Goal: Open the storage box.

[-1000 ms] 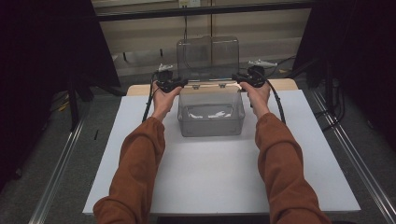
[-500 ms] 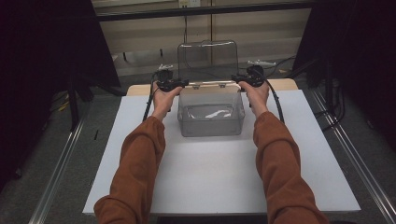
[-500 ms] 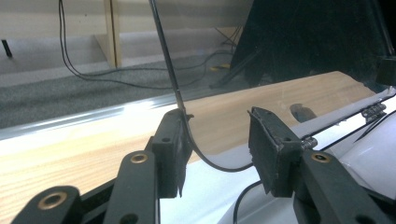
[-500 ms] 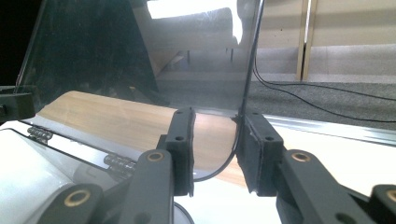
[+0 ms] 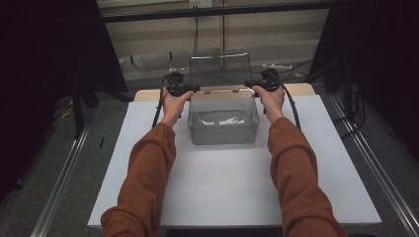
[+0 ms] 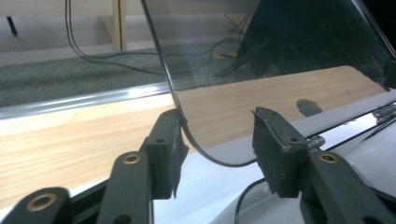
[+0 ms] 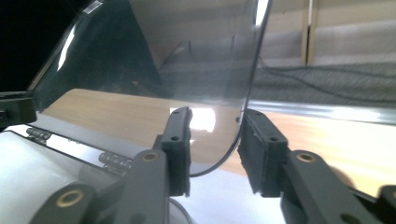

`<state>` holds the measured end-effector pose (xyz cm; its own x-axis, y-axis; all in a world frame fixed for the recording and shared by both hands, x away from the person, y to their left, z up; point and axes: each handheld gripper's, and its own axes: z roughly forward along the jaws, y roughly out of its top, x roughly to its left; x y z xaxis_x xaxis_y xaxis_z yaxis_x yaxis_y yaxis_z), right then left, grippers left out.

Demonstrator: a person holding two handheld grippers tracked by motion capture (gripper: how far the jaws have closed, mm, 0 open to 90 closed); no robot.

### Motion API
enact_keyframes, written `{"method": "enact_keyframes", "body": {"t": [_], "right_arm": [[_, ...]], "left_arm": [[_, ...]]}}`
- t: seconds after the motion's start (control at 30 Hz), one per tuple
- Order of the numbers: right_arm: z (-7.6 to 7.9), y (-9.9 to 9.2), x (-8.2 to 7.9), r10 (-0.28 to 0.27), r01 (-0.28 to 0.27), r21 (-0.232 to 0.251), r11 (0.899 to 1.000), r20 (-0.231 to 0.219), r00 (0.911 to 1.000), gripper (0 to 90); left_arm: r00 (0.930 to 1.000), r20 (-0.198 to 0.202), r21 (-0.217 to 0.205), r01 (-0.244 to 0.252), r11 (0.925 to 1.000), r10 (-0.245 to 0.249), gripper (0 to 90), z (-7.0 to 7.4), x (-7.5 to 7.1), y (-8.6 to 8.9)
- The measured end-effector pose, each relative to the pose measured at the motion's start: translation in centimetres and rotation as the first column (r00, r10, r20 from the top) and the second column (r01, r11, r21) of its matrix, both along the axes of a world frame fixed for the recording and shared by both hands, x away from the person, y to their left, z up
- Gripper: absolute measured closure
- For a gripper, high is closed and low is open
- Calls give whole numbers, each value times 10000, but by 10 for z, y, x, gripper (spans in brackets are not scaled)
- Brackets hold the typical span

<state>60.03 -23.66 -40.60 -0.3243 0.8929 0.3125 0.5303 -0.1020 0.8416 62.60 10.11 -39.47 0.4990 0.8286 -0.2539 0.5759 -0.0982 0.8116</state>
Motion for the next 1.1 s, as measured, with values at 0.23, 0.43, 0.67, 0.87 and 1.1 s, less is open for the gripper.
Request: {"method": "enact_keyframes", "body": {"t": [0.23,0.43,0.67,0.87,1.1], "right_arm": [[-1,1,1,-46,46,112,9999,-20,10000,620],[-2,1,2,-62,63,113,9999,-60,10000,607],[-3,5,3,-238,247,256,9994,-352,9991,576],[-5,5,3,-207,226,395,9990,-482,9986,544],[-6,12,4,262,-257,380,9989,-130,9996,577]], "left_arm": [[9999,-155,-50,-3,10000,2,526,0,1,0],[9997,-225,-266,-82,9996,76,524,-2,2,1],[9992,-371,-369,-130,9992,117,514,-3,3,1],[9995,-157,-40,-288,9996,288,499,-3,2,-1],[9995,-295,-572,81,9983,-98,551,-6,2,-1]]}}
